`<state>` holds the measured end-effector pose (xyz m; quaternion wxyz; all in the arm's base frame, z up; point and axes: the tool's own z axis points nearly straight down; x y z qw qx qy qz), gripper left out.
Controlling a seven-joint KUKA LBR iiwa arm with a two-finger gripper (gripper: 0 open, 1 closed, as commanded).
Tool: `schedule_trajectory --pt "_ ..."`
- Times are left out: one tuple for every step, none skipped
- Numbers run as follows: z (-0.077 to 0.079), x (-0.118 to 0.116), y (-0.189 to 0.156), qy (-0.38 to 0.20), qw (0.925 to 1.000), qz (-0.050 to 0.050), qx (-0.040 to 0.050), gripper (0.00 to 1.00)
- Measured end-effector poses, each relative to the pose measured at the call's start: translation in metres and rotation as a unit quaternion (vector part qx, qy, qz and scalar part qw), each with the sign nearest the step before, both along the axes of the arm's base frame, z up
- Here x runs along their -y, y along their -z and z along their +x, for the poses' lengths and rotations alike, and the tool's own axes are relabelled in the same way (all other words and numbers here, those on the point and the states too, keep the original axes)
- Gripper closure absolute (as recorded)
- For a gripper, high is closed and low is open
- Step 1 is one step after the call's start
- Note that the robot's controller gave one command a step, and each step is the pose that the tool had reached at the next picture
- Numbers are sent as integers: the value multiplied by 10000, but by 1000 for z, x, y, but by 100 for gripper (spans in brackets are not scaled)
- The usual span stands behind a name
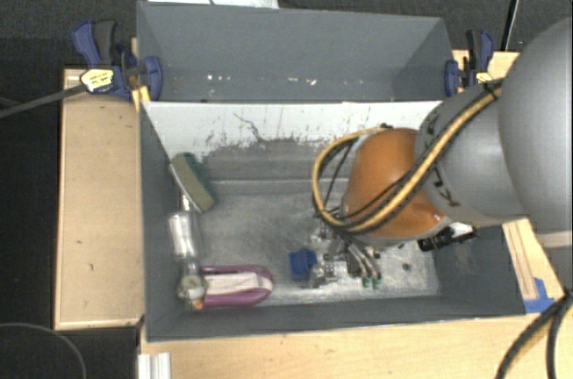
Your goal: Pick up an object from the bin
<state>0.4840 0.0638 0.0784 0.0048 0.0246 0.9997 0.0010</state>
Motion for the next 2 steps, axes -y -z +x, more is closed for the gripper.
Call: schedule_trajectory --pt "2 -12 -124 -44 10000 1 2 100" --pt "-2 -24 -144 -610 9981 -7 -17 100"
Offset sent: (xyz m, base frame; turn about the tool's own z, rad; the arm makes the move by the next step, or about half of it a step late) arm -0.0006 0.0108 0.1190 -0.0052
